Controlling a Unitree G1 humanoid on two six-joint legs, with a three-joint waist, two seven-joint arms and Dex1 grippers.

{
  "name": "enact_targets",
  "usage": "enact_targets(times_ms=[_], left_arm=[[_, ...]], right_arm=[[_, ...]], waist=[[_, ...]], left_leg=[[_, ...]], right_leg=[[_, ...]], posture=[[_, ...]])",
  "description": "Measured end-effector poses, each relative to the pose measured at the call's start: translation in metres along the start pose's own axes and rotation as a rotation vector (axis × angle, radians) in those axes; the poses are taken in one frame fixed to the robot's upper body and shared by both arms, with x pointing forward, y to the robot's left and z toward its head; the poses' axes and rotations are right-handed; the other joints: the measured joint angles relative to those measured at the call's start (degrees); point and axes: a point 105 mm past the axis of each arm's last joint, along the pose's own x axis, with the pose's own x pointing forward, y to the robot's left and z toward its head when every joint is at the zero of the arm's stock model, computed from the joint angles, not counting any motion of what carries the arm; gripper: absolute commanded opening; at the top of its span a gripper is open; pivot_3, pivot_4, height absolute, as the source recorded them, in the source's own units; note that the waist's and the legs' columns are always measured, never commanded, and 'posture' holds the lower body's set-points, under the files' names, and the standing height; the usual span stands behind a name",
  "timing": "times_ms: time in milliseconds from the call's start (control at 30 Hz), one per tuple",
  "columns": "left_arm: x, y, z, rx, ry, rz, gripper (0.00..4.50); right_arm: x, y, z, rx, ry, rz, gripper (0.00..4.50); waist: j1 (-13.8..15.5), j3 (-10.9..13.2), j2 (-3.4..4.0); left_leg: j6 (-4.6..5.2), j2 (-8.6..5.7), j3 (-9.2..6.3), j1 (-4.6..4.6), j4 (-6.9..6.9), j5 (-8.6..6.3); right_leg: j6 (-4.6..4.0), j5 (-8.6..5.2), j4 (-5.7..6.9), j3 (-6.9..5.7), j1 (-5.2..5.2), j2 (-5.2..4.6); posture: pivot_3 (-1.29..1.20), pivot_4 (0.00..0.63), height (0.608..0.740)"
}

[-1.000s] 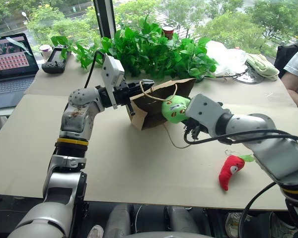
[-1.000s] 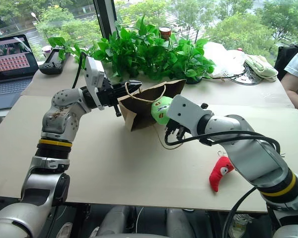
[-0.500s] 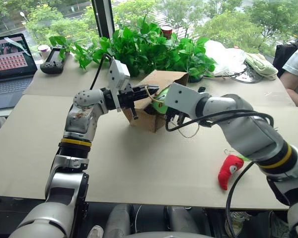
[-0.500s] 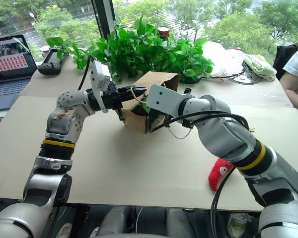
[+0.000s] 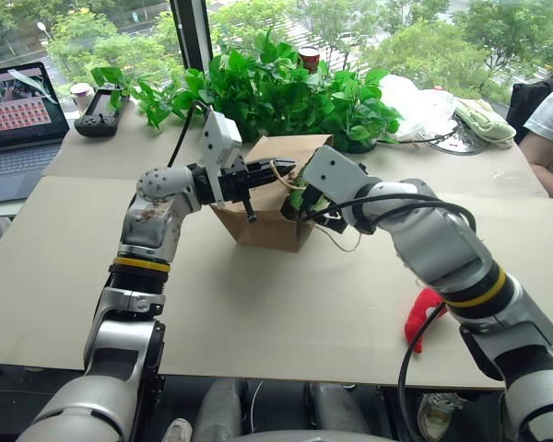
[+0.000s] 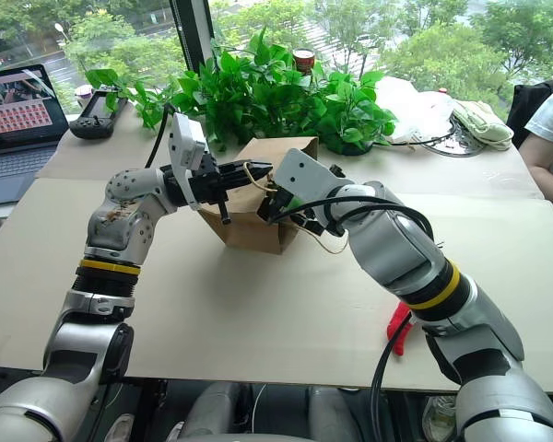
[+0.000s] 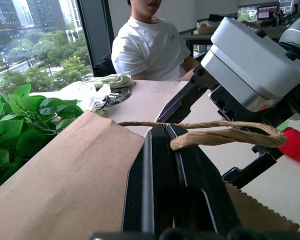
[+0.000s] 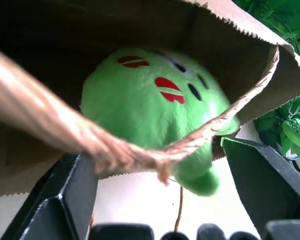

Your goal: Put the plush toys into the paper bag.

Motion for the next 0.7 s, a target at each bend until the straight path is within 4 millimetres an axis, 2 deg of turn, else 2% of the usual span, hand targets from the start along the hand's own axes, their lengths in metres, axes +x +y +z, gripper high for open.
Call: enact_targets(times_ms=[100,233,333,500,700], left_arm=[[0.0,0.0,0.0,0.0,0.0,0.0,0.0],[0.0,0.0,0.0,-0.001,0.0,0.0,0.0],[0.0,0.0,0.0,-0.001,0.0,0.001,0.0],[-0.001,0.001,0.0,-0.002,0.001,0.004,0.0],[0.0,0.001,-0.001,-0.004,-0.001,0.004,0.0]], right_arm=[[0.002,0.005,0.006,0.003,-0.026,0.015,4.46],[0.002,0.005,0.005,0.005,-0.029,0.014,4.46],[-0.003,-0.003,-0.004,0.016,-0.016,-0.006,4.46],[-0.021,-0.022,-0.022,0.062,-0.008,-0.052,4.46],[-0.035,-0.014,-0.04,0.112,0.0,-0.013,4.46]], waist=[[-0.01,0.0,0.0],[0.1,0.0,0.0],[0.29,0.0,0.0],[0.3,0.0,0.0],[-0.04,0.0,0.0]], left_leg=[[0.0,0.0,-0.01,0.0,0.0,0.0],[0.0,-0.01,-0.01,-0.01,0.0,0.0],[0.0,-0.05,-0.01,-0.03,0.0,0.0],[0.01,-0.03,-0.02,-0.03,-0.02,0.0],[0.01,0.0,-0.03,0.02,-0.01,0.0]], right_leg=[[0.0,0.0,0.01,0.0,0.0,0.0],[0.0,0.0,-0.01,-0.01,0.01,-0.02],[0.0,0.0,-0.02,-0.02,0.0,-0.05],[0.0,0.0,-0.05,-0.02,0.01,-0.03],[0.0,0.0,-0.01,0.01,0.03,0.01]], posture=[[0.0,0.15,0.74],[0.0,0.15,0.74],[0.0,0.15,0.74],[0.0,0.15,0.74],[0.0,0.15,0.74]])
